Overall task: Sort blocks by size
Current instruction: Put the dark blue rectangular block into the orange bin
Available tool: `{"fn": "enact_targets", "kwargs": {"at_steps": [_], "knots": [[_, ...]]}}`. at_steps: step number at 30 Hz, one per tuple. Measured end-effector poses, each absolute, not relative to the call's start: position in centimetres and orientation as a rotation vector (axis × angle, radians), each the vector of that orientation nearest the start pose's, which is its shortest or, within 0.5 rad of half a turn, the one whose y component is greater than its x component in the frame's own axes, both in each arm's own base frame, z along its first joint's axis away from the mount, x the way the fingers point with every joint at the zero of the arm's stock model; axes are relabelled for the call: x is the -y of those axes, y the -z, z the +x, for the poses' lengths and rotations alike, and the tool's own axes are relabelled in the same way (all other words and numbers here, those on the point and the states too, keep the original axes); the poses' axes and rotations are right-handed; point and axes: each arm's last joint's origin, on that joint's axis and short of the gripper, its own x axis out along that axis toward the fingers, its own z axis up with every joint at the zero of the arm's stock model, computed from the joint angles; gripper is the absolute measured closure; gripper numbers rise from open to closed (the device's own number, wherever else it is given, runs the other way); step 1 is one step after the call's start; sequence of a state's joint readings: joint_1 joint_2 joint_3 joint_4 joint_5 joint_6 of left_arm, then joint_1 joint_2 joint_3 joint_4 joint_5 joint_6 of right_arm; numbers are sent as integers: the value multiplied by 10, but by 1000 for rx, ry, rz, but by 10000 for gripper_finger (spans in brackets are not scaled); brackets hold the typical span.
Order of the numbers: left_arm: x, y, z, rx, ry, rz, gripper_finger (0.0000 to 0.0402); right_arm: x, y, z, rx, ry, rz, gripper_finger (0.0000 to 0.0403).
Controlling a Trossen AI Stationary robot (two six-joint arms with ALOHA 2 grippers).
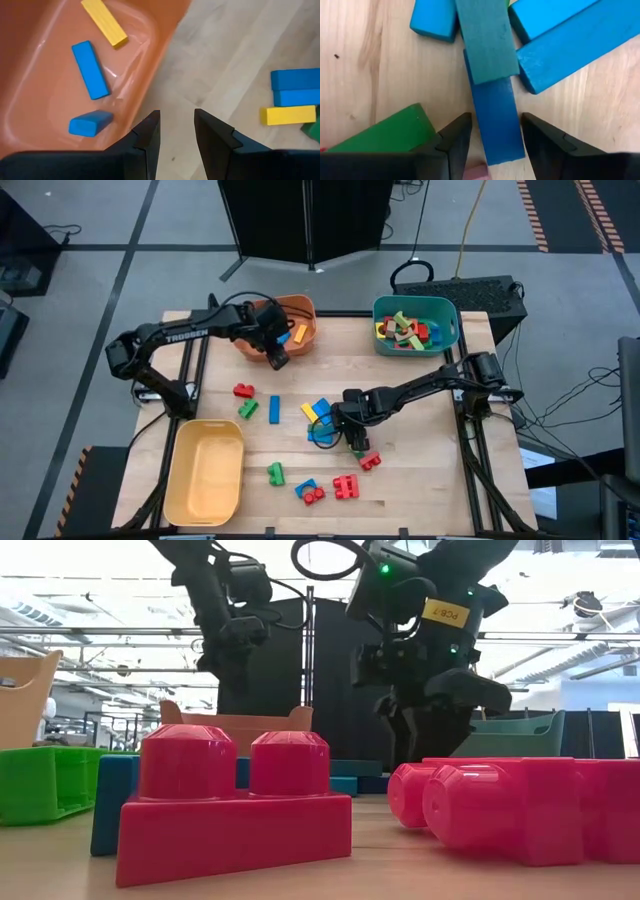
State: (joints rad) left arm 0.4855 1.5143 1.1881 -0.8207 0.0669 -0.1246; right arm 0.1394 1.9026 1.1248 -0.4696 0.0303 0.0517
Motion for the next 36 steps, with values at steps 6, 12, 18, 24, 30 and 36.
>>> {"fn": "enact_targets", "kwargs": {"at_steps": [6, 12, 18, 24, 30, 36], "knots": [[-130, -257, 266, -1091, -433, -437, 285, -46, -135, 349, -1234, 9, -41, 279], [-132, -258, 265, -1071, -376, -543, 285, -41, -143, 349, -1200, 98, -11, 313], [-136, -260, 265, -1015, -267, -660, 285, -38, -167, 346, -1093, 245, 14, 304], [-137, -265, 273, -911, -183, -730, 285, -31, -192, 347, -943, 343, 21, 306], [-136, -269, 278, -850, -117, -802, 285, -17, -197, 351, -890, 373, 49, 305], [-134, -271, 281, -821, -105, -846, 285, -2, -201, 357, -820, 423, 73, 304]]}}
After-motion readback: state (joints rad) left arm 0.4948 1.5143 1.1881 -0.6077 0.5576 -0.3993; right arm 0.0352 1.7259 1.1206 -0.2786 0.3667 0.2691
